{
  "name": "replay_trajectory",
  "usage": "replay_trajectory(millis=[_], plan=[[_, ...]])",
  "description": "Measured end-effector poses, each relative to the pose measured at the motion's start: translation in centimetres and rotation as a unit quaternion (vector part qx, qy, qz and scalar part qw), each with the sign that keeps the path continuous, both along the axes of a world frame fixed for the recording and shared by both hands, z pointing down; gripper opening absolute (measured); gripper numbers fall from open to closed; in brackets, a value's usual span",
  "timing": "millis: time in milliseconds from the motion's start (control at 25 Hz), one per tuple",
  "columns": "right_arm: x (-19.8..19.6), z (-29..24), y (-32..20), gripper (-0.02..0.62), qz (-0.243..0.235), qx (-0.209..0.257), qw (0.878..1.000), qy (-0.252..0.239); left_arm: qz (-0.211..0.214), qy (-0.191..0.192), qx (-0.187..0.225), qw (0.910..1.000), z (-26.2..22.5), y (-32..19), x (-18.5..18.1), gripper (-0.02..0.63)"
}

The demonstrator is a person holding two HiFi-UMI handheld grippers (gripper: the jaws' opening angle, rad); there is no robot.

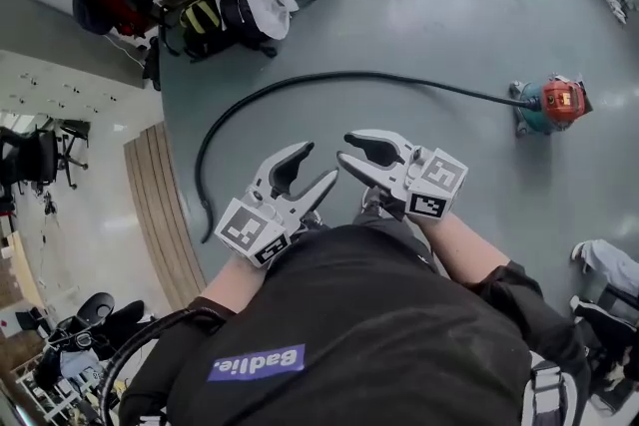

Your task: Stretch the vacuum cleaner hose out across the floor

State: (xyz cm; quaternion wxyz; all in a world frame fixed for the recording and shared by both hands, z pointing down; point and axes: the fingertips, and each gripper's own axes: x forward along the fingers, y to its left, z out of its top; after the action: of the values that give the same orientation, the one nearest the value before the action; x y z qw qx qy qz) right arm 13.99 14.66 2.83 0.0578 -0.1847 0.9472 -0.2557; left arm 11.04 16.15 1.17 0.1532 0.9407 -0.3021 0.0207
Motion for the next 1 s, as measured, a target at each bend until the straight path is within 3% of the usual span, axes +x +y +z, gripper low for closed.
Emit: replay_trajectory(millis=[160,520,640,1000], plan=[[-1.4,-1.0,1.9,0.109,0.014,0.008,1.0,0.002,0.01,0.029,0.011,0.9995,-0.9,2.1,-1.6,0.167],[-9.0,-3.3,7.9,0.038,0.042,0.033,0.998,0.042,0.027,0.037,0.041,0.9981,-0.9,5.1,-10.1,0.049],[-10.1,-4.6,9.7,0.025,0.036,0.071,0.995,0.059,0.038,0.042,0.048,0.9973,-1.2,7.0,-10.1,0.009],[-8.5,-8.4,11.3,0.006,0.02,0.141,0.988,0.065,0.018,0.038,0.074,0.9964,-4.9,9.5,-8.5,0.009]])
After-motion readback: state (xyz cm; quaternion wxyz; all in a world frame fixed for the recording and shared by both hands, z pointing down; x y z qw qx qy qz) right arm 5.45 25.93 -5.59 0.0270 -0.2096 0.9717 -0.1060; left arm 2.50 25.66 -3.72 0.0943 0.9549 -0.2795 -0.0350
